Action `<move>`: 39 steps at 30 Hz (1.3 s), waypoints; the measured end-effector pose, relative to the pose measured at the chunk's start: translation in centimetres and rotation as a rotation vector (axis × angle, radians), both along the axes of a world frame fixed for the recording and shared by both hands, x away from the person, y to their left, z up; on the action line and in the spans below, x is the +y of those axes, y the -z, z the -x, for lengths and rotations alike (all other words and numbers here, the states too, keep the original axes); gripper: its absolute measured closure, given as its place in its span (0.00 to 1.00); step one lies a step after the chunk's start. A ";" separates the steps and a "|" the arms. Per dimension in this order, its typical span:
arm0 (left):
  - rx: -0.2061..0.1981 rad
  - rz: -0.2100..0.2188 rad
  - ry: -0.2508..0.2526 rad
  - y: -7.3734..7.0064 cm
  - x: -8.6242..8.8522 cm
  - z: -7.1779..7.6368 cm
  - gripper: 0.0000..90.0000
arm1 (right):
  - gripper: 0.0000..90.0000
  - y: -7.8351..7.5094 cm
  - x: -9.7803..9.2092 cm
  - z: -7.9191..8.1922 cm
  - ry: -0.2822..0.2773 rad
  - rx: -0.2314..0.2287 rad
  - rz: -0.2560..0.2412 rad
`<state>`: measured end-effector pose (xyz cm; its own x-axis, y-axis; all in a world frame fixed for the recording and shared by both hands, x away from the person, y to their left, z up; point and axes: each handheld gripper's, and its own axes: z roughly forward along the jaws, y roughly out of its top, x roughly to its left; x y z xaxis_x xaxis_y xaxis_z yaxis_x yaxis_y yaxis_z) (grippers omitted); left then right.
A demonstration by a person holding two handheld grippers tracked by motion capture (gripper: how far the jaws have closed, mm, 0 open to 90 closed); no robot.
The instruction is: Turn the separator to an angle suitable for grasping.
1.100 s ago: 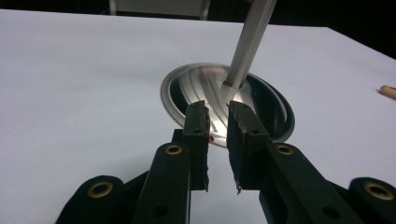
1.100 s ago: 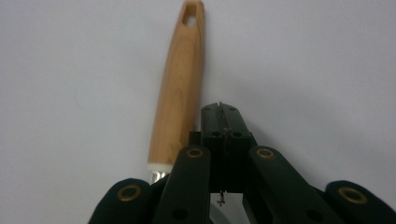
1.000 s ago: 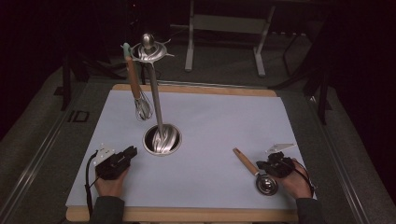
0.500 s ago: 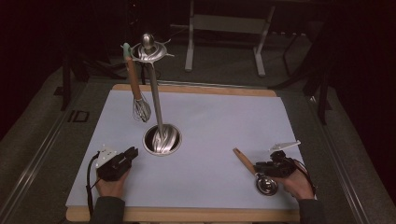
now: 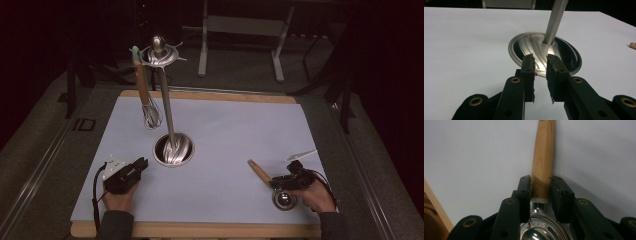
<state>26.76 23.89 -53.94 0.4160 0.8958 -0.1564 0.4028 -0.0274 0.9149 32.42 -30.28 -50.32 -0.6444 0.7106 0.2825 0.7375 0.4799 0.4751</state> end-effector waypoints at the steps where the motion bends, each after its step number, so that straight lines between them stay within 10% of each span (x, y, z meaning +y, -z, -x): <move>1: 0.001 -0.001 0.000 0.0 0.0 0.0 0.86 | 0.77 0.1 0.2 -0.1 -0.005 0.013 0.011; 17: -0.004 -0.004 0.001 0.0 -0.1 0.0 0.86 | 0.77 -0.1 3.4 -2.3 -0.056 0.147 0.161; 27: -0.007 -0.004 0.002 0.0 -0.1 0.1 0.86 | 0.79 -0.4 5.1 -2.4 -0.043 0.056 0.176; 39: -0.007 -0.003 0.001 0.0 -0.1 0.1 0.86 | 0.78 -0.4 7.0 -3.0 -0.132 0.120 0.241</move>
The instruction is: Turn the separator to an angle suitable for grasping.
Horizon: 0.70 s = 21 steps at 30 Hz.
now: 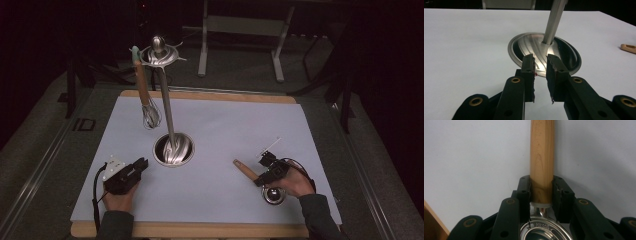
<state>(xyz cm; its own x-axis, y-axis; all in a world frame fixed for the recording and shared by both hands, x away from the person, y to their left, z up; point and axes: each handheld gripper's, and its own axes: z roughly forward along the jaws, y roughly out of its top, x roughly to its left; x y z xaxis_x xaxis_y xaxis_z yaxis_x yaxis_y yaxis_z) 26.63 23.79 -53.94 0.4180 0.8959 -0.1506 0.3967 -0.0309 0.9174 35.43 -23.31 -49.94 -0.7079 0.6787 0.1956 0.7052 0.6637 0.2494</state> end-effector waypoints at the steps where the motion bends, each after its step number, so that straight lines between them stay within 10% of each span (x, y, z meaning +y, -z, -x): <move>1: 0.000 -0.001 0.000 0.0 0.0 0.0 0.86 | 0.77 0.0 -0.1 0.0 0.002 0.003 -0.006; 11: -0.001 0.008 -0.003 0.0 0.0 0.0 0.86 | 0.78 0.0 0.1 0.3 0.003 -0.021 0.006; 21: 0.000 0.009 -0.001 0.0 0.0 0.0 0.85 | 0.79 0.0 0.9 0.2 -0.010 -0.028 -0.102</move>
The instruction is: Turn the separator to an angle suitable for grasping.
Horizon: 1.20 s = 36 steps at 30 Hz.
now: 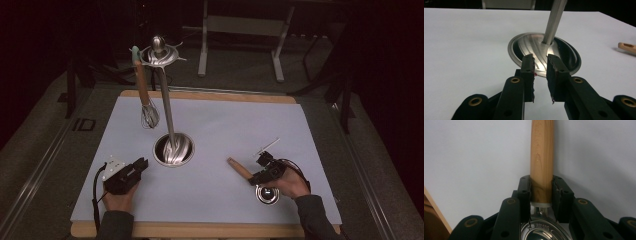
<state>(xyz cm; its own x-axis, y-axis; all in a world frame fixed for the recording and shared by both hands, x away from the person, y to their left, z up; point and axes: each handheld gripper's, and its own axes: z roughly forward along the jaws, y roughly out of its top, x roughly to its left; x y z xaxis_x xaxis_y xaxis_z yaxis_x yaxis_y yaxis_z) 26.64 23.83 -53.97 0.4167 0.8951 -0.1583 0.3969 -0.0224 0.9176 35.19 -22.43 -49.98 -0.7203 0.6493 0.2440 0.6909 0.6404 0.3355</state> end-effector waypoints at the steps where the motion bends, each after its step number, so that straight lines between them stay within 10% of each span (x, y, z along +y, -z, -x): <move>1: 0.000 0.000 0.000 0.0 0.0 0.0 0.85 | 0.79 -0.1 0.1 0.0 0.001 -0.002 -0.008; 10: 0.003 0.005 0.004 0.0 0.0 0.0 0.85 | 0.79 -1.6 1.6 -0.1 -0.053 -0.045 -0.124; 36: -0.002 -0.007 0.007 0.0 0.0 0.0 0.83 | 0.79 -4.9 5.1 0.3 -0.136 -0.277 -0.253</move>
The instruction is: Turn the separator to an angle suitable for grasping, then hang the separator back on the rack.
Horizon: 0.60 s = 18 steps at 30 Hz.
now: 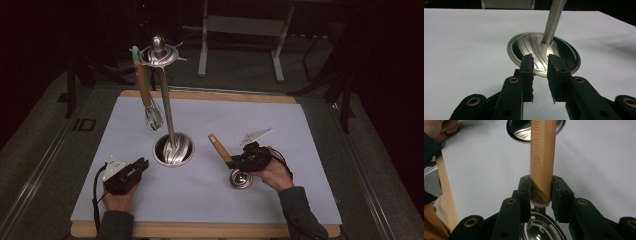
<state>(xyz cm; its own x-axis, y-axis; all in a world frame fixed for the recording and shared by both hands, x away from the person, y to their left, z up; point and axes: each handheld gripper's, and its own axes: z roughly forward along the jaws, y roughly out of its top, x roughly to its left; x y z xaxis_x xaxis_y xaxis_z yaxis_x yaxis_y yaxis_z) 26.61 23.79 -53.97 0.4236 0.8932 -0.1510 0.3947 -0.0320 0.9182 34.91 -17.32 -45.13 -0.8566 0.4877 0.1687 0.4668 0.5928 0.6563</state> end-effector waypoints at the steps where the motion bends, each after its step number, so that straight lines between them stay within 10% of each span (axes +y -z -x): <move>1: -0.001 0.001 0.000 0.0 0.0 0.0 0.83 | 0.79 0.0 0.1 0.0 -0.003 -0.006 -0.001; 18: -0.003 0.000 0.000 0.0 0.0 0.0 0.83 | 0.79 -1.2 1.7 0.1 -0.071 -0.126 -0.091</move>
